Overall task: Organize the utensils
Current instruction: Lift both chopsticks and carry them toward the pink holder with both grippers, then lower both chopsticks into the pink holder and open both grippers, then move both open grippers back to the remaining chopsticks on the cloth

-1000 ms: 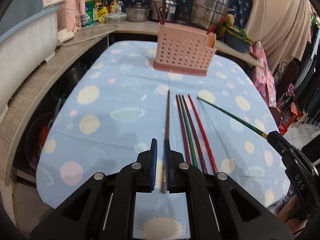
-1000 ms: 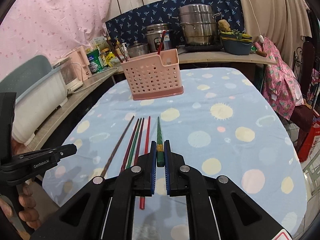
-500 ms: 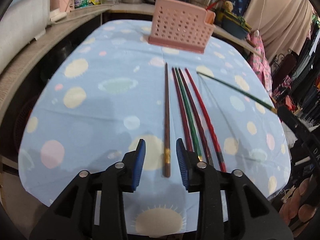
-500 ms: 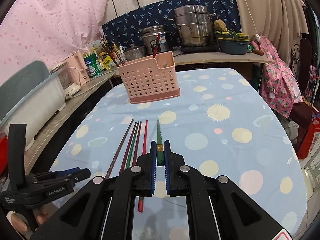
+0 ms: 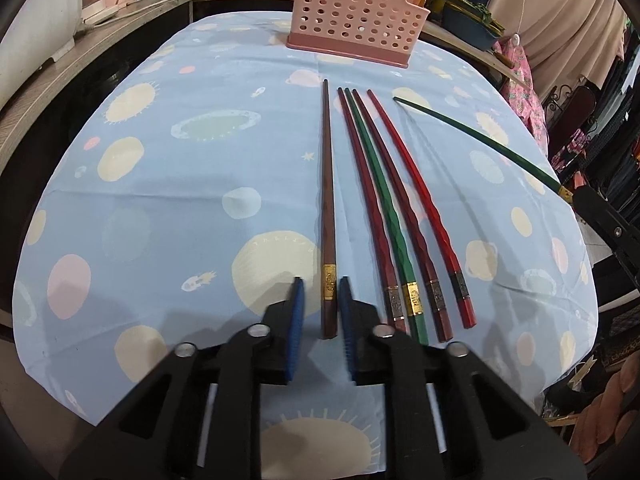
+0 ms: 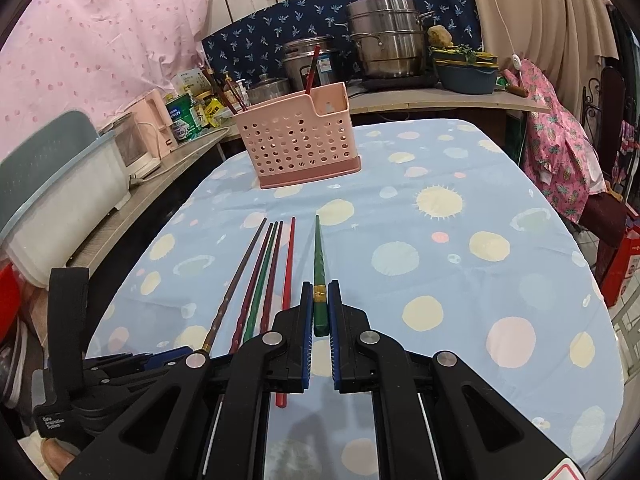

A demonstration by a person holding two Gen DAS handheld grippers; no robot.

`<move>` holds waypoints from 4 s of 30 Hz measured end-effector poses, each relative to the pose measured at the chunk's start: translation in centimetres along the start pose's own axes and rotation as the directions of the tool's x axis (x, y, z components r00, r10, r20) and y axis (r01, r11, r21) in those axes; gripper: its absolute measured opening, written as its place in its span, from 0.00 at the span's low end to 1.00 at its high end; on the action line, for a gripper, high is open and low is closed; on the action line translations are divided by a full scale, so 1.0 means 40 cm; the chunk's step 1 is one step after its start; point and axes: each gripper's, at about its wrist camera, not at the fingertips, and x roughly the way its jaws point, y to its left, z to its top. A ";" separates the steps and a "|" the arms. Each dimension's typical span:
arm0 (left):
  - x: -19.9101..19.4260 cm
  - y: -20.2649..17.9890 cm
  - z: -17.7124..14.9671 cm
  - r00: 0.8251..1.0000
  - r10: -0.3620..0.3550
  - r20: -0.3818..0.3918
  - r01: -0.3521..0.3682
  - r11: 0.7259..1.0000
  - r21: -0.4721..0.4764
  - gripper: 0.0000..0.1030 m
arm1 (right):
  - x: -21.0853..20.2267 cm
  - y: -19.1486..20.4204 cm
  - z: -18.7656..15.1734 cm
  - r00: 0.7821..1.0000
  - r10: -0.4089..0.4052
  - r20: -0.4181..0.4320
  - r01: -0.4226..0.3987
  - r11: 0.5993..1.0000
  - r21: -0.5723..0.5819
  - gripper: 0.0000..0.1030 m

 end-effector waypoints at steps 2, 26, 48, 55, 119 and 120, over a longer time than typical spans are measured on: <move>0.000 -0.001 0.000 1.000 -0.005 -0.004 0.005 1.000 0.002 0.07 | 0.001 0.002 0.001 1.000 0.000 -0.002 0.000 1.000 -0.001 0.07; -0.281 0.007 0.326 0.945 0.028 0.325 -0.022 1.000 -0.023 0.07 | -0.038 0.012 0.247 0.984 0.041 0.171 -0.038 0.999 -0.023 0.07; -0.436 -0.057 0.731 0.815 0.027 0.579 0.000 0.999 -0.048 0.07 | 0.028 0.014 0.631 0.921 0.159 0.355 -0.185 0.982 0.039 0.07; -0.459 -0.065 0.858 0.762 0.059 0.644 -0.004 0.996 -0.086 0.07 | 0.060 0.016 0.791 0.891 0.158 0.426 -0.209 0.975 0.077 0.07; -0.228 -0.026 0.587 0.882 0.153 0.446 -0.137 0.988 -0.068 0.34 | 0.127 0.068 0.452 0.970 0.128 0.205 -0.126 0.992 -0.023 0.22; -0.223 -0.023 0.573 0.884 0.157 0.441 -0.141 0.988 -0.068 0.34 | 0.123 0.069 0.433 0.972 0.129 0.196 -0.127 0.992 -0.023 0.22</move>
